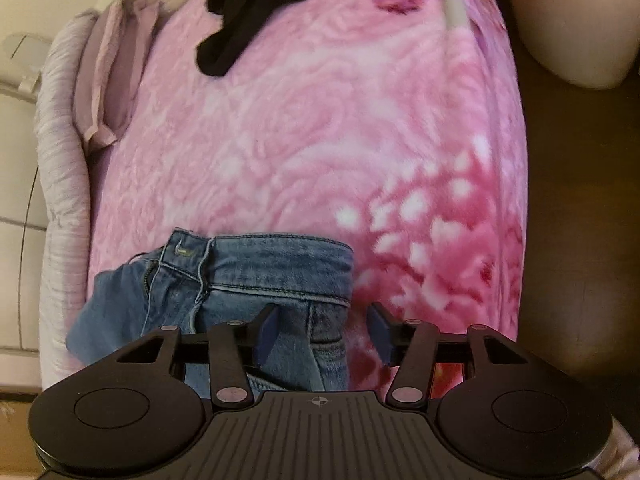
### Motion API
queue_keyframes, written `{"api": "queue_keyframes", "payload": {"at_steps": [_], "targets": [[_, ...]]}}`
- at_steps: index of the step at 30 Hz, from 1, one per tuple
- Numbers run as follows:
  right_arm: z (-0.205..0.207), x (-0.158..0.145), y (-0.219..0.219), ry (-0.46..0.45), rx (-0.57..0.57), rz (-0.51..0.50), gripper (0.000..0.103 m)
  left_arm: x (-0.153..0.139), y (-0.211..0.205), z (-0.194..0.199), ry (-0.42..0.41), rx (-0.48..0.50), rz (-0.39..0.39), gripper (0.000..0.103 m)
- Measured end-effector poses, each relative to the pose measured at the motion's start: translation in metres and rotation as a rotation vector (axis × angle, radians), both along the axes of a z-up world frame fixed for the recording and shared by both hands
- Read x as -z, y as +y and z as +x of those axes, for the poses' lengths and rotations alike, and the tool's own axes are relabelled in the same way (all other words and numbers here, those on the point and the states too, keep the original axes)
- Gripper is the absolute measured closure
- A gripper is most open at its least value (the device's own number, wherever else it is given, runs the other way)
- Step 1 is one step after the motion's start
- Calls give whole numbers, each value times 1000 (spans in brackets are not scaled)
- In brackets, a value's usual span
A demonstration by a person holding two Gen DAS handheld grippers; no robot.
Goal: Fold clothes
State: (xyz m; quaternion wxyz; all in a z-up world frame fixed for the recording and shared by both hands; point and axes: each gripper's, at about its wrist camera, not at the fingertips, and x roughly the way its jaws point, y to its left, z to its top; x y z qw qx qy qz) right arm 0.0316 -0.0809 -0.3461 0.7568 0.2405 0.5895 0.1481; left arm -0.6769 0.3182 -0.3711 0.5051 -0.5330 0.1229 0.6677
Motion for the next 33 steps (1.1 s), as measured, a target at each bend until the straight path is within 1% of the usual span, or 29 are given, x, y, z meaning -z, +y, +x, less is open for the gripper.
{"api": "queue_keyframes", "payload": {"at_steps": [1, 2, 3, 4, 5, 9, 11, 12, 14, 15, 16, 17, 19, 20, 21, 23, 25, 27, 28, 30, 32, 33], "targets": [[1, -3, 3, -22, -22, -21, 70, 2, 6, 2, 9, -8, 2, 77], [1, -8, 6, -53, -43, -38, 77, 2, 10, 4, 21, -5, 3, 81], [1, -13, 9, -84, -64, -55, 82, 1, 11, 6, 35, 21, 6, 98], [1, -18, 12, -116, -86, -71, 83, -1, 10, 8, 44, 49, 14, 98], [1, -24, 11, -141, -92, -66, 85, -5, 5, 8, 48, 60, 27, 98], [4, -49, 4, -233, -102, -30, 87, -26, -33, 7, 22, 75, 78, 98], [8, -62, -4, -267, -102, -24, 87, -34, -61, 6, 46, 91, 81, 98], [11, -67, -8, -278, -103, -23, 87, -35, -74, 5, 73, 94, 63, 98], [18, -58, -7, -230, -159, -108, 87, -29, -94, 4, 136, 89, -8, 97], [21, -53, -7, -204, -188, -154, 86, -26, -103, 2, 162, 84, -49, 94], [24, -48, -6, -177, -217, -199, 86, -22, -109, 1, 178, 72, -101, 88], [27, -43, -5, -150, -246, -244, 84, -21, -114, 0, 196, 63, -139, 88], [32, -35, -5, -83, -265, -339, 80, -33, -118, 7, 251, 74, -157, 90], [35, -37, -8, -84, -256, -349, 80, -41, -119, 11, 279, 87, -161, 90], [38, -43, -9, -108, -242, -353, 78, -50, -119, 18, 304, 104, -156, 90], [46, -61, -6, -187, -241, -363, 76, -67, -114, 36, 337, 143, -130, 90], [61, -74, 10, -241, -297, -316, 73, -81, -105, 60, 341, 179, -82, 89], [77, -87, 27, -292, -357, -263, 65, -87, -90, 90, 316, 220, -48, 89], [90, -88, 41, -283, -398, -210, 64, -88, -81, 108, 288, 244, -36, 89], [113, -78, 71, -227, -477, -108, 57, -86, -66, 144, 230, 285, -13, 88], [136, -67, 101, -169, -555, -7, 56, -83, -54, 178, 184, 328, 0, 88], [147, -57, 115, -141, -583, 17, 55, -80, -47, 196, 168, 349, 3, 88]]}}
